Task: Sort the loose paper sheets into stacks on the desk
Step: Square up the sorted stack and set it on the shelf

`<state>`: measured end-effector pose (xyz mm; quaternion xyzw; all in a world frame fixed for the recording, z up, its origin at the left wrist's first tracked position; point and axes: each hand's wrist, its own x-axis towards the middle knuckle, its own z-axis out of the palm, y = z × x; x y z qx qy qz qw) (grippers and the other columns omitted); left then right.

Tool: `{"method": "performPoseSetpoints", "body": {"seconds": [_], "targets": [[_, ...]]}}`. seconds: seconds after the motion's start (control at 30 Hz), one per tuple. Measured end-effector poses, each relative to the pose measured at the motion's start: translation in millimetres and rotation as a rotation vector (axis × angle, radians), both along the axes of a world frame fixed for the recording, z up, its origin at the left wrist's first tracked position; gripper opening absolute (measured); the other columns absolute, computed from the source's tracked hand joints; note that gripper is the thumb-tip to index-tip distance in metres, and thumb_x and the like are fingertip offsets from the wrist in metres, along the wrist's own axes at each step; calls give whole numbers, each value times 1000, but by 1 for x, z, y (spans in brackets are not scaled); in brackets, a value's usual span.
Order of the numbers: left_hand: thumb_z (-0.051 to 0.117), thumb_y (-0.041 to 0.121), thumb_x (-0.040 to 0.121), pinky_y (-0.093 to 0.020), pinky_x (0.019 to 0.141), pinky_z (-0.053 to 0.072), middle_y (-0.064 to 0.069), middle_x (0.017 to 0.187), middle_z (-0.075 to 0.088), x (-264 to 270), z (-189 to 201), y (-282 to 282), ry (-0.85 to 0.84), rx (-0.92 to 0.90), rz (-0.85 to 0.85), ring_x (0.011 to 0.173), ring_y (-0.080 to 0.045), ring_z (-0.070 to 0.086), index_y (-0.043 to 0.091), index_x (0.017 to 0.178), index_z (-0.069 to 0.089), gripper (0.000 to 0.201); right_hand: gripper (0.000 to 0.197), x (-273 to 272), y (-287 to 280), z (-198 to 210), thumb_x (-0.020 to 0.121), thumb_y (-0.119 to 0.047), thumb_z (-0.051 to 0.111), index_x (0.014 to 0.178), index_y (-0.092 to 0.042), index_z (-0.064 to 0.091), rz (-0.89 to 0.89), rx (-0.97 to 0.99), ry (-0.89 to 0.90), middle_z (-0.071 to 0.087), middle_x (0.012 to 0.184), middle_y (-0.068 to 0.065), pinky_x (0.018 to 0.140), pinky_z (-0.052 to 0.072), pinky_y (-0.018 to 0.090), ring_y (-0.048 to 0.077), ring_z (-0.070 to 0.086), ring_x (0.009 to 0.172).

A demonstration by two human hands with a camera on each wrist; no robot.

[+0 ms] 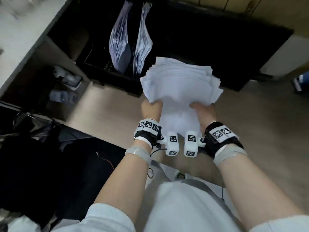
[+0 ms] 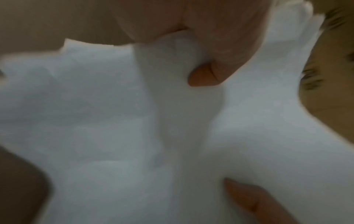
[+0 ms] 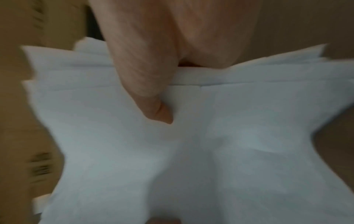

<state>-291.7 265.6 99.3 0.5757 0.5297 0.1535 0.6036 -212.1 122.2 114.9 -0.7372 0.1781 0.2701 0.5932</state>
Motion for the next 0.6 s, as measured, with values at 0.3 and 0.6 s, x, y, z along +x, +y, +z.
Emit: {"method": "performPoseSetpoints", "body": {"seconds": [0.3,0.6], "targets": [[73,16,65,-36,85,58,-1,95,73,-12,45,-24,-258,183,-7,85,-14,70,15,106,67,42,46,8,-53,41,72,-16,83,110,-10,58,6,129,-231,69,92,-4,57,51,17,3,66,75],[60,2,73,-29,64,48,-2,77,61,-9,-11,-30,136,277,-386,70,-23,58,8,89,61,17,21,2,-63,-40,77,-11,79,96,-10,69,215,-93,-136,70,87,5,58,54,21,18,66,73]]}}
